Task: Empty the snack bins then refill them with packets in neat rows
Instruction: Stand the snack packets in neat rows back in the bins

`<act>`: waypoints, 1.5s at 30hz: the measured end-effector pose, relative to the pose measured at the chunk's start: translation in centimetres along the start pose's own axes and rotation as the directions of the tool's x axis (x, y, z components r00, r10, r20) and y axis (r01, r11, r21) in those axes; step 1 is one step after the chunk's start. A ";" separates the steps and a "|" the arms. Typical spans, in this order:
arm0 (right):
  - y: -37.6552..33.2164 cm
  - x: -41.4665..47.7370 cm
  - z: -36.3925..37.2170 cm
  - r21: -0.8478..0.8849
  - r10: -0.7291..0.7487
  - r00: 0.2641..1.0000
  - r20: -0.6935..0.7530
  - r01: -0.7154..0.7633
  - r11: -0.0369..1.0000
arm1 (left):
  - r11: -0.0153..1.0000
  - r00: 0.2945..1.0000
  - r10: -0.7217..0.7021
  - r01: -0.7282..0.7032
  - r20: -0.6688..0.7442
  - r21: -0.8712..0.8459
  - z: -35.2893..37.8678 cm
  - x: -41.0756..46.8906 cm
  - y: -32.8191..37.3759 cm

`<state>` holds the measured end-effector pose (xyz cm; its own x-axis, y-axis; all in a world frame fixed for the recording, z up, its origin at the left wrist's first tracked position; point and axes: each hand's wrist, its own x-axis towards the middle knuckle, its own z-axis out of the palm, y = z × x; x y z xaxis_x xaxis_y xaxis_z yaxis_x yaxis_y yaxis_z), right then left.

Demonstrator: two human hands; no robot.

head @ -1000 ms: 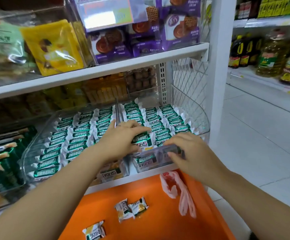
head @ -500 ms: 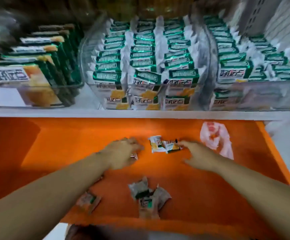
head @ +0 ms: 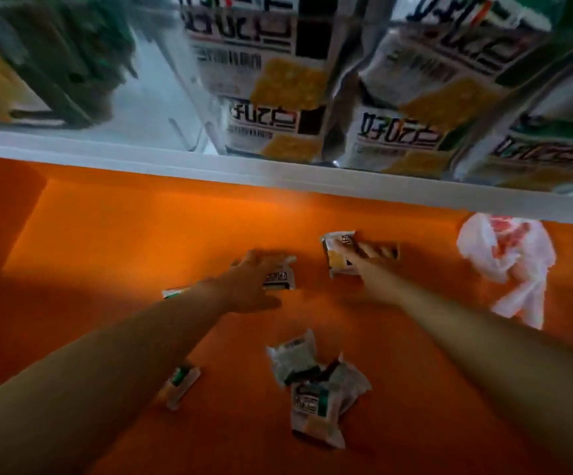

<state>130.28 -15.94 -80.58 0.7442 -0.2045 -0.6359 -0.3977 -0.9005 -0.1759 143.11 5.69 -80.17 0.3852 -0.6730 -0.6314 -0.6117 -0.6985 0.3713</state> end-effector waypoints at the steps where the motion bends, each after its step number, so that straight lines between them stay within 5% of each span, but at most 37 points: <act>1: -0.2 -0.5 0.3 0.019 -0.028 0.999 0.044 0.027 0.999 | 1.000 0.999 -0.012 0.012 0.049 0.002 0.7 -0.3 0.8; 5: 0.2 -3.8 1.8 0.190 -0.118 0.961 0.249 0.071 0.979 | 1.000 0.983 -0.010 0.004 0.185 0.031 3.5 -2.4 3.6; 9: 0.2 -8.1 3.7 0.242 -0.192 0.936 0.296 0.121 0.963 | 0.997 0.961 -0.073 0.071 0.266 0.018 5.2 -4.6 5.0; 20: -2.5 -12.0 9.2 0.093 -0.123 0.992 -0.039 0.126 0.988 | 0.989 0.991 -0.043 0.061 0.126 -0.138 9.1 -7.4 7.0; 33: -0.4 -6.5 5.7 0.291 -0.018 0.980 -0.196 0.076 0.954 | 0.952 0.990 0.011 -0.053 -0.139 -0.301 7.7 -3.2 7.7; 39: 0.8 -6.7 5.1 0.351 0.029 0.976 -0.216 0.050 0.935 | 0.954 0.993 0.000 -0.037 -0.121 -0.298 6.4 -2.9 6.5; 45: 2.1 -7.8 4.3 0.468 0.019 0.978 -0.208 0.082 0.880 | 0.803 0.996 -0.021 0.066 0.084 -0.592 3.8 -2.3 5.8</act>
<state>121.28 -14.54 -79.23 0.8316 -0.2972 -0.4691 -0.5401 -0.6292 -0.5589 136.02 4.08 -79.20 0.3386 -0.6357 -0.6937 -0.0564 -0.7497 0.6594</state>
